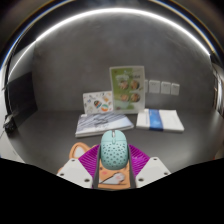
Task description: Arrange mouse
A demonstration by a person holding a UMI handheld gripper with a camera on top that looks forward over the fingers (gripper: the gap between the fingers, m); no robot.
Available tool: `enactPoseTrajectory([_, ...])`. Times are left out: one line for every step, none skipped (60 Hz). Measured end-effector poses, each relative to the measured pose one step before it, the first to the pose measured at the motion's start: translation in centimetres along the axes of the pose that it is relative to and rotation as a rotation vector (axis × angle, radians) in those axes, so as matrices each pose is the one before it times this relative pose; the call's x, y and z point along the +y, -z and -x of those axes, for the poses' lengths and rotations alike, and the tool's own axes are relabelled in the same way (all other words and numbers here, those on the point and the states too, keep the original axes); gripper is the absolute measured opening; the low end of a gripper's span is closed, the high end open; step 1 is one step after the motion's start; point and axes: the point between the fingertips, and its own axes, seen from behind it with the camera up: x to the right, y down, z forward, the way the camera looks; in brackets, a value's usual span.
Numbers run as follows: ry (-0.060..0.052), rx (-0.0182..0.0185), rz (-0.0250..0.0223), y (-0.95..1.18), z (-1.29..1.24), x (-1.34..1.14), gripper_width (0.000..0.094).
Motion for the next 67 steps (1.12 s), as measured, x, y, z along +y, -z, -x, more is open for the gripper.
enactPoseTrajectory([-0.0009, 0.00348, 0.01355, -0.281, 0.941, 0.898, 0.0424])
enactPoseTrajectory([0.0029, 0.00295, 0.01695, -0.363, 0.911, 0.997, 0.0423])
enactPoseTrajectory([0.0057, 0.00277, 0.02030, -0.389, 0.825, 0.980, 0.0423])
enactPoseTrajectory([0.0065, 0.00345, 0.02022, -0.395, 0.715, 0.970, 0.0424])
enactPoseTrajectory([0.0039, 0.00518, 0.01809, -0.374, 0.615, 0.869, 0.0424])
enactPoseTrajectory([-0.0004, 0.00703, 0.01222, -0.463, 0.560, 0.969, 0.0425])
enactPoseTrajectory([-0.0030, 0.00080, 0.01631, -0.432, 0.295, 0.539, 0.0424])
enactPoseTrajectory([-0.0074, 0.00936, 0.00213, -0.365, 0.664, 0.858, 0.0426])
enactPoseTrajectory([-0.0108, 0.00214, 0.00826, -0.331, 0.418, 0.579, 0.0425])
enactPoseTrajectory([-0.0101, 0.00007, 0.00858, -0.239, 0.476, 0.542, 0.0425])
enactPoseTrajectory([-0.0058, -0.00164, 0.00818, -0.261, 0.414, 0.495, 0.0424])
enactPoseTrajectory([-0.0025, -0.00110, 0.00620, -0.249, 0.343, 0.461, 0.0424])
enactPoseTrajectory([-0.0009, 0.00202, 0.00397, -0.255, 0.240, 0.404, 0.0426])
enactPoseTrajectory([-0.0005, 0.00544, 0.00276, -0.209, 0.131, 0.388, 0.0425])
enactPoseTrajectory([0.0001, 0.00899, 0.00360, -0.193, 0.050, 0.370, 0.0424])
enactPoseTrajectory([0.0015, 0.00948, 0.00271, -0.502, -0.002, 0.348, 0.0425])
enactPoseTrajectory([0.0035, 0.01045, 0.00288, -0.020, -0.030, 0.260, 0.0432])
enactPoseTrajectory([-0.0019, 0.00884, -0.02192, -0.049, 0.043, -0.377, 0.0430])
enactPoseTrajectory([0.0002, 0.00676, -0.00548, -0.063, 0.057, -0.021, 0.0428])
enactPoseTrajectory([0.0033, 0.00532, 0.00137, -0.016, 0.034, 0.121, 0.0429])
enactPoseTrajectory([0.0019, 0.00543, -0.00566, -0.041, 0.014, -0.053, 0.0431])
enactPoseTrajectory([-0.0002, 0.00089, -0.00321, 0.032, -0.038, -0.148, 0.0431])
enactPoseTrajectory([-0.0012, 0.00064, -0.00194, -0.074, 0.007, 0.041, 0.0439])
enactPoseTrajectory([-0.0014, -0.00094, -0.00169, -0.048, 0.040, 0.048, 0.0454])
enactPoseTrajectory([-0.0088, 0.00053, -0.00509, -0.035, 0.022, -0.052, 0.0458])
enactPoseTrajectory([-0.0123, 0.00054, -0.00245, -0.055, 0.008, -0.007, 0.0472])
enactPoseTrajectory([-0.0160, 0.00113, 0.00006, -0.029, -0.015, 0.040, 0.0484])
enactPoseTrajectory([-0.0190, 0.00323, -0.00513, 0.009, 0.061, -0.102, 0.0494])
enactPoseTrajectory([-0.0181, 0.00277, -0.00384, -0.083, -0.083, -0.091, 0.0511])
enactPoseTrajectory([-0.0105, 0.00342, -0.00048, -0.016, 0.005, -0.010, 0.0515])
enactPoseTrajectory([-0.0051, 0.00414, -0.00346, -0.055, -0.028, -0.082, 0.0526])
enactPoseTrajectory([-0.0013, 0.00463, -0.00110, -0.048, -0.022, -0.009, 0.0532])
enactPoseTrajectory([0.0022, 0.00607, 0.00187, -0.021, -0.033, 0.035, 0.0538])
enactPoseTrajectory([0.0048, 0.00435, 0.00093, 0.000, 0.013, -0.002, 0.0561])
enactPoseTrajectory([0.0067, 0.00576, 0.00190, 0.076, 0.002, -0.033, 0.0635])
enactPoseTrajectory([0.0097, 0.00700, 0.00105, 0.049, -0.038, -0.004, 0.0668])
enactPoseTrajectory([0.0122, 0.01031, -0.00003, 0.124, -0.093, -0.028, 0.0701])
enactPoseTrajectory([0.0083, 0.01071, -0.00260, 0.085, -0.160, -0.084, 0.0735])
enactPoseTrajectory([0.0067, 0.00982, -0.00419, 0.144, -0.170, -0.117, 0.0796])
enactPoseTrajectory([0.0041, 0.00927, -0.00616, 0.192, -0.173, -0.146, 0.0769])
enactPoseTrajectory([0.0017, 0.00826, -0.00802, 0.205, -0.179, -0.173, 0.0783])
enactPoseTrajectory([0.0005, 0.00624, -0.00822, 0.287, -0.166, -0.184, 0.0804])
enactPoseTrajectory([-0.0002, 0.00259, -0.00780, 0.298, -0.127, -0.178, 0.0818])
enactPoseTrajectory([-0.0022, 0.00012, -0.00554, 0.373, -0.172, -0.104, 0.0832])
enactPoseTrajectory([-0.0023, 0.00200, -0.00031, 0.498, -0.017, -0.083, 0.0846])
enactPoseTrajectory([-0.0024, 0.00072, -0.00088, 0.378, -0.050, 0.014, 0.0855])
enactPoseTrajectory([-0.0017, -0.00209, -0.00076, 0.364, -0.012, 0.070, 0.0857])
enactPoseTrajectory([-0.0012, -0.00324, -0.00275, 0.370, 0.008, 0.052, 0.0858])
enactPoseTrajectory([0.0013, -0.00518, -0.00374, 0.443, 0.033, 0.043, 0.0855])
enactPoseTrajectory([0.0029, -0.00653, -0.00454, 0.488, 0.035, 0.063, 0.0851])
enactPoseTrajectory([0.0033, -0.00681, -0.00455, 0.525, 0.050, 0.064, 0.0850])
enactPoseTrajectory([0.0028, -0.00564, -0.00372, 0.563, 0.064, 0.116, 0.0849])
enactPoseTrajectory([0.0041, -0.00609, -0.00412, 0.595, -0.030, 0.257, 0.0848])
enactPoseTrajectory([0.0023, -0.00378, -0.00071, 0.684, -0.018, 0.260, 0.0847])
enactPoseTrajectory([0.0037, -0.00353, 0.00012, 0.659, -0.020, 0.281, 0.0847])
enactPoseTrajectory([0.0047, -0.00434, 0.00001, 0.792, 0.036, 0.410, 0.0847])
enactPoseTrajectory([0.0057, -0.00554, 0.00001, 0.641, 0.003, 0.337, 0.0846])
enactPoseTrajectory([0.0069, -0.00661, 0.00163, 0.664, 0.042, 0.375, 0.0845])
enactPoseTrajectory([0.0072, -0.00662, 0.00449, 0.717, 0.027, 0.446, 0.0845])
enactPoseTrajectory([0.0065, -0.00583, 0.00707, 0.714, 0.031, 0.493, 0.0845])
enactPoseTrajectory([0.0057, -0.00519, 0.00702, 0.714, 0.039, 0.545, 0.0843])
enactPoseTrajectory([0.0051, -0.00486, 0.00448, 0.674, 0.013, 0.551, 0.0845])
enactPoseTrajectory([0.0045, -0.00632, 0.00319, 0.542, -0.112, 0.566, 0.0846])
enactPoseTrajectory([0.0035, -0.00600, -0.00185, 0.619, 0.072, 0.450, 0.0848])
enactPoseTrajectory([0.0036, -0.00792, -0.00306, 0.651, 0.033, 0.397, 0.0846])
enactPoseTrajectory([0.0045, -0.00952, -0.00403, 0.599, 0.073, 0.331, 0.0847])
enactPoseTrajectory([0.0057, -0.00988, -0.00376, 0.604, 0.103, 0.364, 0.0847])
